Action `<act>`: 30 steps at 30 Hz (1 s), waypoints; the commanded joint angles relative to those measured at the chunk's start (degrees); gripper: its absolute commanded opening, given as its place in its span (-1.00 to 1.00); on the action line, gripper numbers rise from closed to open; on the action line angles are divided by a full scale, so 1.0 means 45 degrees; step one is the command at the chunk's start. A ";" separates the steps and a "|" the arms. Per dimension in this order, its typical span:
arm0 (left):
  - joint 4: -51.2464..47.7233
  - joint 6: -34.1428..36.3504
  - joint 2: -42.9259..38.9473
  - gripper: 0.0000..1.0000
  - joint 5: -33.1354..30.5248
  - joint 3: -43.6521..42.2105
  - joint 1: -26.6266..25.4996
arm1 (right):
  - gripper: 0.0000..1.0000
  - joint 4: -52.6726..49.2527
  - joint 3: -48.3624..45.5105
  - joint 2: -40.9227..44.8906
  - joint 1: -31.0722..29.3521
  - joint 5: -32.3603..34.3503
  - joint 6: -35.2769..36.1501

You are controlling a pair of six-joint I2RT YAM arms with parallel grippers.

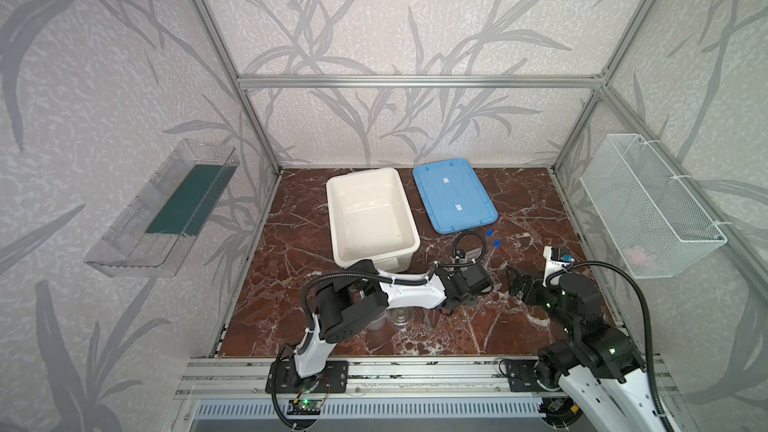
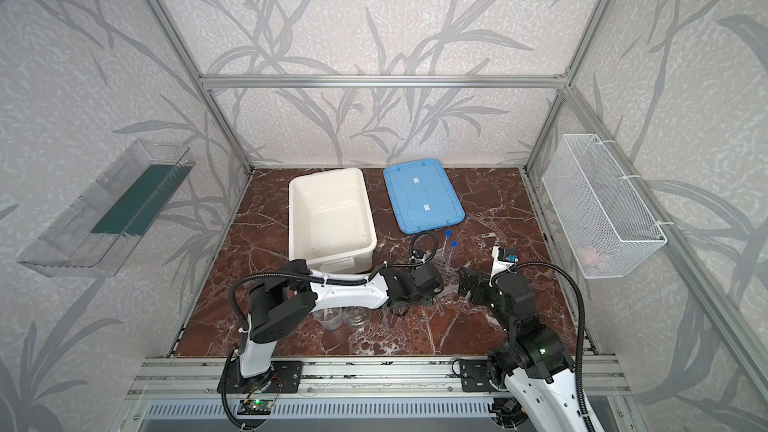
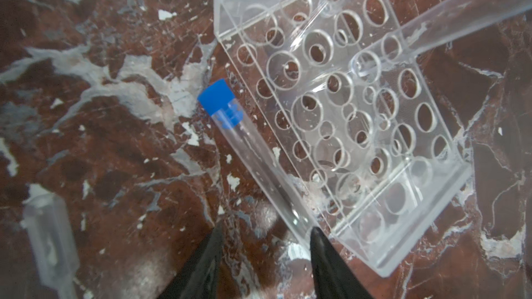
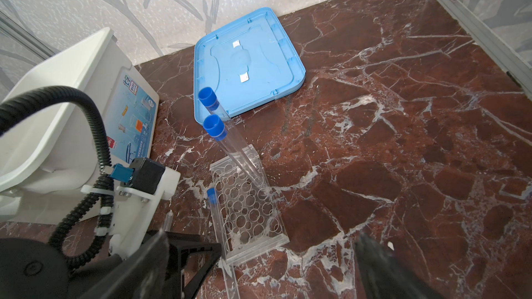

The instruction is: Organize the chemistry lab equipment

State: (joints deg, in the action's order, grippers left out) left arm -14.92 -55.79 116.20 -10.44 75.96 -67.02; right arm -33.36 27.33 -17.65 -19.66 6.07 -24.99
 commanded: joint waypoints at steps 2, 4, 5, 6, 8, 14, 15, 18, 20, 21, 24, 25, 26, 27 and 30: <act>-0.0348 0.0043 0.0293 0.00 -0.0432 0.0593 -0.0008 | 0.99 -0.0039 0.0115 0.0016 0.0035 -0.0140 0.0068; -0.0440 0.0069 0.0292 -0.03 -0.0482 0.0638 -0.0010 | 1.00 0.0036 0.0080 -0.0018 0.0033 -0.0147 0.0126; -0.0402 0.0069 0.0264 -0.05 -0.0423 0.0639 -0.0008 | 1.00 0.0068 0.0079 -0.0052 0.0033 -0.0154 0.0158; -0.0362 0.0103 0.0253 -0.05 -0.0401 0.0636 -0.0008 | 0.99 0.0070 0.0079 -0.0077 0.0033 -0.0120 0.0182; -0.0437 0.0166 0.0354 -0.05 -0.0399 0.0759 -0.0028 | 0.99 0.0125 0.0079 -0.0116 0.0033 -0.0052 0.0241; -0.1320 0.0258 0.1031 -0.06 -0.0156 0.1424 0.0001 | 1.00 0.0149 0.0093 -0.0121 0.0033 0.0020 0.0339; -0.1616 0.0268 0.1065 -0.08 -0.0190 0.1535 -0.0013 | 1.00 0.0149 0.0098 -0.0116 0.0033 0.0036 0.0339; -0.2391 0.0337 0.0999 -0.18 -0.0394 0.1601 -0.0008 | 1.00 0.0149 0.0074 -0.0082 0.0034 0.0078 0.0342; -0.2599 0.0284 0.0845 -0.25 -0.0394 0.1411 0.0011 | 1.00 0.0136 0.0083 -0.0025 0.0033 0.0097 0.0339; -0.2574 0.0288 0.0682 -0.28 -0.0420 0.1197 -0.0004 | 1.00 0.0130 0.0078 0.0031 0.0043 0.0102 0.0339; -0.2637 0.0339 0.0195 -0.35 -0.0396 0.0679 -0.0008 | 1.00 0.0135 0.0063 0.0130 0.0033 0.0190 0.0339; -0.2624 0.0342 0.0041 -0.35 -0.0364 0.0504 0.0022 | 1.00 0.0139 0.0078 0.0119 0.0033 0.0178 0.0342; -0.2643 0.0223 -0.0039 -0.35 -0.0359 0.0383 0.0036 | 1.00 0.0139 0.0079 0.0114 0.0033 0.0190 0.0345; -0.2563 0.0347 -0.0113 -0.32 -0.0212 0.0268 0.0050 | 1.00 0.0140 0.0059 0.0114 0.0030 0.0195 0.0345; -0.3043 0.0766 0.0031 -0.23 0.0340 0.0627 -0.0003 | 1.00 0.0149 0.0010 0.0134 0.0033 0.0234 0.0357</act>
State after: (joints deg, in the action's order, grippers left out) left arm -23.24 -53.60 117.19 -10.37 78.70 -66.96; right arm -33.30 27.33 -17.76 -19.66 6.26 -23.97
